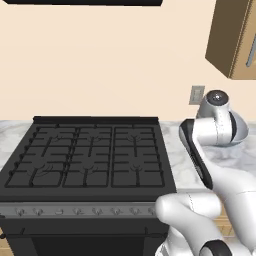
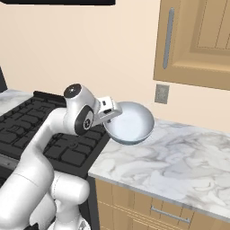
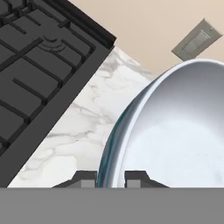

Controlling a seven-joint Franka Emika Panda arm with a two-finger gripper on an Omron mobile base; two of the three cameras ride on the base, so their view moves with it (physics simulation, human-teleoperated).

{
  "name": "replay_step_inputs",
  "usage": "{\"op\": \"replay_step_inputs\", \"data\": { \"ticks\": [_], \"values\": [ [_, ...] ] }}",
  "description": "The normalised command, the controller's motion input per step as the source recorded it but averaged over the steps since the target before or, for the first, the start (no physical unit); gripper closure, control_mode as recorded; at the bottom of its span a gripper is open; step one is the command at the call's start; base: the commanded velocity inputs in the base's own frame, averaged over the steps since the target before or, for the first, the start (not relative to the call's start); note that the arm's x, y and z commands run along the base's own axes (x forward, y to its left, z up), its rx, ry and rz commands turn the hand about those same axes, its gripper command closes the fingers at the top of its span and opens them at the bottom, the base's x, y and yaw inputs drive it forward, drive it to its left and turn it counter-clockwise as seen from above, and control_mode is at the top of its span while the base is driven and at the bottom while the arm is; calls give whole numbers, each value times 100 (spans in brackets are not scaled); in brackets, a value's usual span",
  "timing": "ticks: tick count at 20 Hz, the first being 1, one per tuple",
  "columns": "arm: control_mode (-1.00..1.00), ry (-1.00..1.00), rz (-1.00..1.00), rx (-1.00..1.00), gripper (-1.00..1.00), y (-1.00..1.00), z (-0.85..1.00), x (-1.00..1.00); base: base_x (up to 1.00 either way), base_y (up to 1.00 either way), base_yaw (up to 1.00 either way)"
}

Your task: Pick the cup and bowl from the counter and place them on the counter next to the sink.

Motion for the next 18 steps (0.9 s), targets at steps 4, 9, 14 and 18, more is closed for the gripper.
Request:
{"op": "replay_step_inputs", "data": {
  "ticks": [4,9,14,18],
  "values": [
    [-100,5,2,9,100,31,19,-29,0,0,0],
    [-100,15,5,0,100,32,12,-40,0,0,0],
    [-100,13,8,0,100,34,-2,-46,0,0,0],
    [-100,3,8,0,100,37,-2,-38,0,0,0]
  ]
}}
